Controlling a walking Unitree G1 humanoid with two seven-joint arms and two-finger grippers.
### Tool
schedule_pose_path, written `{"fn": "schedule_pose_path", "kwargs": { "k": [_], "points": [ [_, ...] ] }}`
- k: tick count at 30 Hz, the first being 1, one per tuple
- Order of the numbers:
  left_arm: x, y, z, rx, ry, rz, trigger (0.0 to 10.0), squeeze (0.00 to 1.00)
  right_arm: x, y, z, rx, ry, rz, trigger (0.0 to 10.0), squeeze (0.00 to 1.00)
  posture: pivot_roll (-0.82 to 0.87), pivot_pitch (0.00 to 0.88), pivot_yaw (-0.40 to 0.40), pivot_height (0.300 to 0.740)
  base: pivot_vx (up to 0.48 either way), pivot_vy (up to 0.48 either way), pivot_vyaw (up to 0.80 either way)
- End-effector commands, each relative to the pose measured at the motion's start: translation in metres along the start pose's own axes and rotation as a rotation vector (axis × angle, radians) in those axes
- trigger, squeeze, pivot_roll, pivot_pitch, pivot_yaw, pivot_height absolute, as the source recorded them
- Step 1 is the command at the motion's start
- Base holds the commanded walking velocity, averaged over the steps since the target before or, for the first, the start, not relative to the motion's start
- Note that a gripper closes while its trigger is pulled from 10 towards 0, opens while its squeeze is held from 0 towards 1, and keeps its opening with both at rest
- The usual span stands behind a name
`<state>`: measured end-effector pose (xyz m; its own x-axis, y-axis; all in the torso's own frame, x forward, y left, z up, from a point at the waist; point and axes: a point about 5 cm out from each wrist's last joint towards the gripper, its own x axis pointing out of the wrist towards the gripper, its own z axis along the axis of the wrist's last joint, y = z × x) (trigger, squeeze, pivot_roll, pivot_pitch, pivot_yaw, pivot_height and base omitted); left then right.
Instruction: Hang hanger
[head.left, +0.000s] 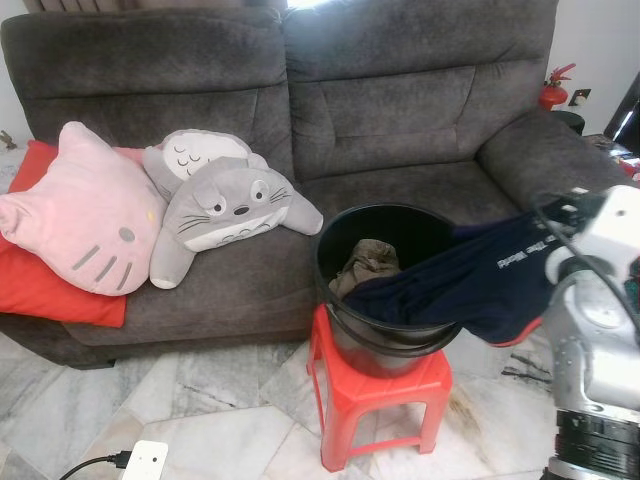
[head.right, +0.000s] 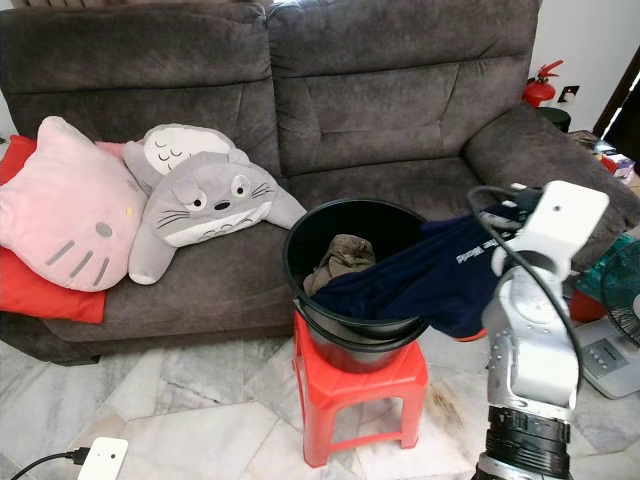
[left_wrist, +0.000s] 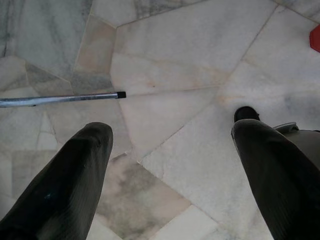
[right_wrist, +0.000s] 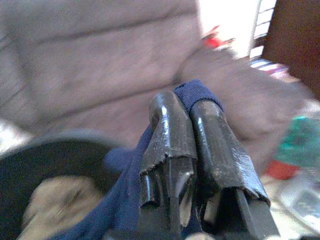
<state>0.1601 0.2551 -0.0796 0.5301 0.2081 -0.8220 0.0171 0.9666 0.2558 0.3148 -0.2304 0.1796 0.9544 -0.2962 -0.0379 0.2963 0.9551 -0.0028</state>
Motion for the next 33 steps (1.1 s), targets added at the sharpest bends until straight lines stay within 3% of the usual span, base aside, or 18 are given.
{"fn": "schedule_pose_path", "kwargs": {
  "k": [1, 5, 7, 9, 13, 15, 24, 26, 29, 33],
  "points": [
    [-0.001, 0.001, -0.004, 0.008, 0.012, 0.006, 10.0, 0.0, 0.003, 0.017, 0.002, -0.011, 0.016, 0.103, 0.0, 0.0, -0.22, 0.0, 0.039, 0.74, 0.0, 0.0, 0.0],
    [-0.001, 0.0, -0.004, 0.005, 0.011, 0.005, 10.0, 0.0, 0.006, 0.039, -0.001, -0.028, 0.051, 0.224, 0.0, 0.0, -0.22, 0.0, 0.036, 0.74, 0.0, 0.0, 0.0],
    [-0.001, 0.0, -0.004, 0.002, 0.01, 0.004, 10.0, 0.0, 0.004, 0.061, -0.005, -0.075, 0.082, 0.364, 0.0, 0.0, -0.22, 0.0, 0.035, 0.74, 0.0, 0.0, 0.0],
    [-0.001, 0.0, -0.004, -0.001, 0.009, 0.004, 10.0, 0.0, 0.0, 0.081, -0.006, -0.14, 0.084, 0.471, 0.0, 0.0, -0.22, 0.003, 0.035, 0.74, 0.0, 0.0, 0.0],
    [-0.001, 0.0, -0.004, -0.002, 0.01, 0.005, 10.0, 0.0, -0.013, 0.103, -0.008, -0.168, 0.094, 0.63, 0.0, 0.0, -0.21, 0.005, 0.034, 0.74, 0.0, 0.0, 0.0],
    [-0.001, 0.0, -0.004, -0.004, 0.011, 0.006, 10.0, 0.0, -0.027, 0.117, -0.014, -0.221, 0.104, 0.733, 0.0, 0.0, -0.21, 0.01, 0.031, 0.74, 0.0, 0.0, 0.0],
    [-0.001, 0.0, -0.005, -0.001, 0.013, 0.005, 10.0, 0.0, -0.056, 0.128, -0.021, -0.271, 0.139, 0.812, 0.0, 0.0, -0.22, 0.015, 0.031, 0.74, 0.0, 0.0, 0.0],
    [-0.001, 0.0, -0.005, 0.001, 0.014, 0.004, 10.0, 0.0, -0.064, 0.13, -0.023, -0.324, 0.143, 0.831, 0.0, 0.0, -0.23, 0.016, 0.032, 0.74, 0.0, 0.0, 0.0],
    [-0.001, 0.001, -0.004, 0.004, 0.013, 0.004, 10.0, 0.0, -0.069, 0.132, -0.027, -0.395, 0.145, 0.836, 0.0, 0.0, -0.23, 0.018, 0.035, 0.74, 0.0, 0.0, 0.0],
    [-0.001, 0.0, -0.004, 0.006, 0.014, 0.003, 10.0, 0.0, -0.075, 0.138, -0.031, -0.395, 0.17, 0.835, 0.0, 0.0, -0.23, 0.017, 0.035, 0.74, 0.0, 0.0, 0.0]
  ]
}}
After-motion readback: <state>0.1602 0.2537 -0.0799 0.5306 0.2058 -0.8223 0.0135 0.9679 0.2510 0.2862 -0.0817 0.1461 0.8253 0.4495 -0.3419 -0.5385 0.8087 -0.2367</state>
